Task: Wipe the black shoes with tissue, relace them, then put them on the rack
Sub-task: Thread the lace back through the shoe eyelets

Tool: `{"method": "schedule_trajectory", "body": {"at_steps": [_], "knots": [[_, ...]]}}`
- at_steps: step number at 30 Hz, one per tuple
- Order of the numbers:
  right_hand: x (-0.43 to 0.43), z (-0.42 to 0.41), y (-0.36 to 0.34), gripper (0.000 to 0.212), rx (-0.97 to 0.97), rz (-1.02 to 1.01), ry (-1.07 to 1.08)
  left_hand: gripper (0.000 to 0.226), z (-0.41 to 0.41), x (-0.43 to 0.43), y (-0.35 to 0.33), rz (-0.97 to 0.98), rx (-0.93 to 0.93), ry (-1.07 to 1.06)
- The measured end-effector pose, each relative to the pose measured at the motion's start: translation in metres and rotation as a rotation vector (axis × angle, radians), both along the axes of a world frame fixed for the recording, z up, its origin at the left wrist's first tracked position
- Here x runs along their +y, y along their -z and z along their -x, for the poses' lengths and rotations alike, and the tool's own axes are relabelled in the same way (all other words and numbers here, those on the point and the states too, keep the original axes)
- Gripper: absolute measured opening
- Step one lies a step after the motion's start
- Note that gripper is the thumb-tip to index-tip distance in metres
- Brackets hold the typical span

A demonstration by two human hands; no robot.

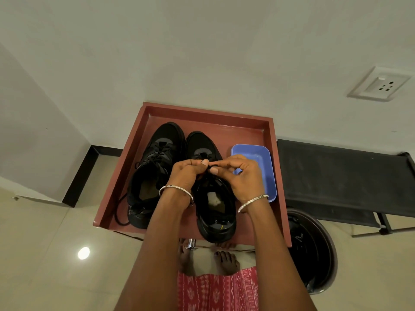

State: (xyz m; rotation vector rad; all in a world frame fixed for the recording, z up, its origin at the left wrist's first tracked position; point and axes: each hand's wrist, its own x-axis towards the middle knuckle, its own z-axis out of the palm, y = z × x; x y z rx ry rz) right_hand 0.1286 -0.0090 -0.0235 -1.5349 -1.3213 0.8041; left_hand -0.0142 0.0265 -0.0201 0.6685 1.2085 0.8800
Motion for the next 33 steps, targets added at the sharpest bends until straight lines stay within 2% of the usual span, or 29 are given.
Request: {"method": "schedule_trajectory", "body": {"at_steps": [4, 6, 8, 10, 14, 18, 27, 33], "knots": [[-0.004, 0.006, 0.001, 0.007, 0.158, 0.12, 0.055, 0.008, 0.0, 0.009, 0.015, 0.104, 0.088, -0.109], [-0.011, 0.002, -0.002, 0.007, 0.373, 0.209, 0.083, 0.011, 0.0, 0.014, 0.024, 0.144, 0.198, -0.198], [-0.018, -0.002, -0.005, 0.011, 0.564, 0.278, 0.085, 0.014, -0.003, 0.013, 0.029, 0.083, 0.342, -0.247], [-0.024, -0.007, -0.004, 0.015, 0.632, 0.341, 0.083, 0.019, -0.007, 0.01, 0.031, -0.033, 0.504, -0.258], [-0.027, -0.005, -0.003, 0.026, 0.62, 0.416, 0.141, 0.023, -0.013, 0.007, 0.03, -0.213, 0.704, -0.233], [-0.027, -0.002, -0.005, 0.03, 0.615, 0.463, 0.158, 0.018, -0.017, 0.006, 0.031, -0.303, 0.784, -0.256], [-0.025, -0.003, -0.006, 0.032, 0.505, 0.481, 0.158, 0.016, -0.023, 0.01, 0.032, -0.287, 0.85, -0.307], [-0.033, 0.001, -0.002, 0.016, 0.412, 0.362, 0.074, 0.006, -0.006, 0.003, 0.03, -0.361, 0.825, -0.103]]}}
